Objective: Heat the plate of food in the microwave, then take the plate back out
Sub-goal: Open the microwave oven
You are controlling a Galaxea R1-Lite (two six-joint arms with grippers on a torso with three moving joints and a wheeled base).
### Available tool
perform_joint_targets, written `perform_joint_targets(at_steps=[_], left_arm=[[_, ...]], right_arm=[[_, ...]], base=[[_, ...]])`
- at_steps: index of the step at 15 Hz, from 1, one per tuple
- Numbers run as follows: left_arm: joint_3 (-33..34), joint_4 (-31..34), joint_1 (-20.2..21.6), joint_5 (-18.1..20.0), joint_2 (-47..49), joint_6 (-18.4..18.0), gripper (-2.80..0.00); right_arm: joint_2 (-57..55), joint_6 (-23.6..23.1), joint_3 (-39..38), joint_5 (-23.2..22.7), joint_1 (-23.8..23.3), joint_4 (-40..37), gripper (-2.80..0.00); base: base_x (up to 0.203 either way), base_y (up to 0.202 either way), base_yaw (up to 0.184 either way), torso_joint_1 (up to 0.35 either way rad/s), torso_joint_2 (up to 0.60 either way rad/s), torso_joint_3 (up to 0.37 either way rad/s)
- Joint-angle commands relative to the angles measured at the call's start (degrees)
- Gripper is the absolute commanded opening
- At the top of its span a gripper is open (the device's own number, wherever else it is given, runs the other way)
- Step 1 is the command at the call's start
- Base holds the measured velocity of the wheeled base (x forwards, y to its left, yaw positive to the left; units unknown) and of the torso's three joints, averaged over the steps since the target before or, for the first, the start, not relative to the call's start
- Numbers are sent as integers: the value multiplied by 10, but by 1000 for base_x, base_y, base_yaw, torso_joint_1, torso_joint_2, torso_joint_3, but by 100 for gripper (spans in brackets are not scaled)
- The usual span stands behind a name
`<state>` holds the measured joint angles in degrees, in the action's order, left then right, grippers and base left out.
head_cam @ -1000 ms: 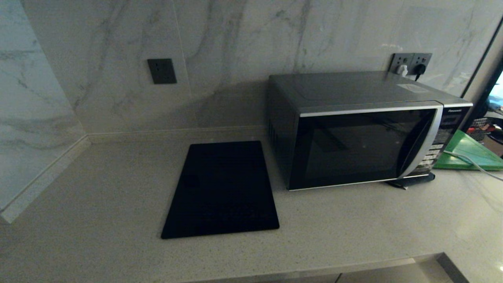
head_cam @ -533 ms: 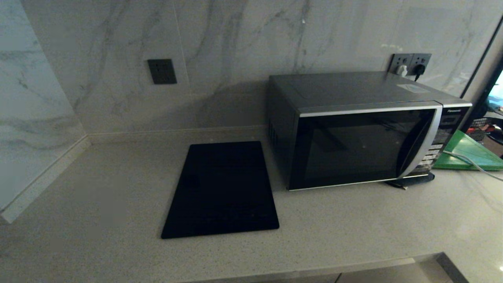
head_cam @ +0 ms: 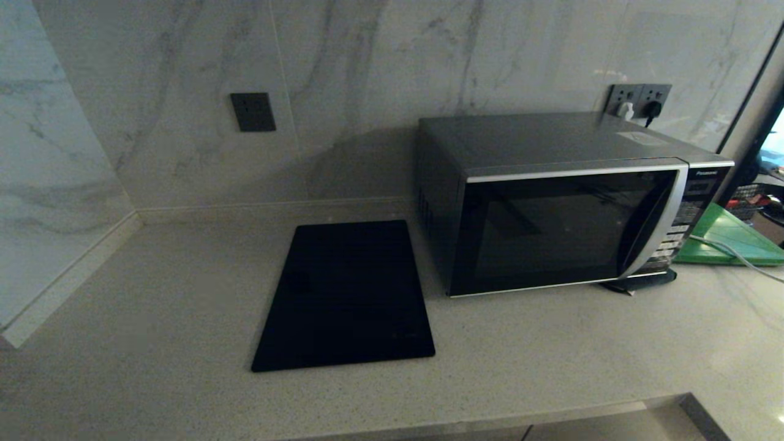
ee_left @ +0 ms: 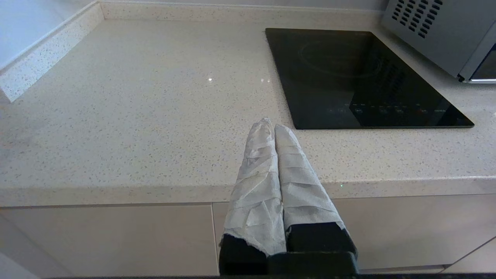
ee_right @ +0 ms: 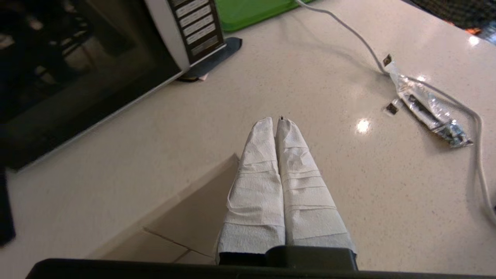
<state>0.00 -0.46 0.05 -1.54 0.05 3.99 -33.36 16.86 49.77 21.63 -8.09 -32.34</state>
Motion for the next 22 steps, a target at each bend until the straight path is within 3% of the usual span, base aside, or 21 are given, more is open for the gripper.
perform_joint_targets(at_steps=[1, 4, 7, 11, 15, 19, 22], left_arm=[[0, 0, 0, 0, 0, 1, -280], [0, 0, 0, 0, 0, 1, -280], [0, 0, 0, 0, 0, 1, -280], [0, -1, 0, 0, 0, 1, -280], [0, 0, 0, 0, 0, 0, -280], [0, 0, 0, 0, 0, 0, -280], [0, 0, 0, 0, 0, 1, -280]], right_arm=[[99, 1, -38, 3, 21, -19, -280], [171, 2, -58, 6, 43, -83, -280], [178, 28, -78, 51, 51, -116, -280], [239, -10, -102, 48, 75, -121, -280], [333, -42, -140, 11, 80, -149, -280], [333, -31, -177, -25, 80, -154, -280], [333, -49, -214, -28, 80, -135, -280]], base=[[0, 0, 0, 0, 0, 0], [0, 0, 0, 0, 0, 0], [0, 0, 0, 0, 0, 0], [0, 0, 0, 0, 0, 0], [0, 0, 0, 0, 0, 0], [0, 0, 0, 0, 0, 0], [0, 0, 0, 0, 0, 0]])
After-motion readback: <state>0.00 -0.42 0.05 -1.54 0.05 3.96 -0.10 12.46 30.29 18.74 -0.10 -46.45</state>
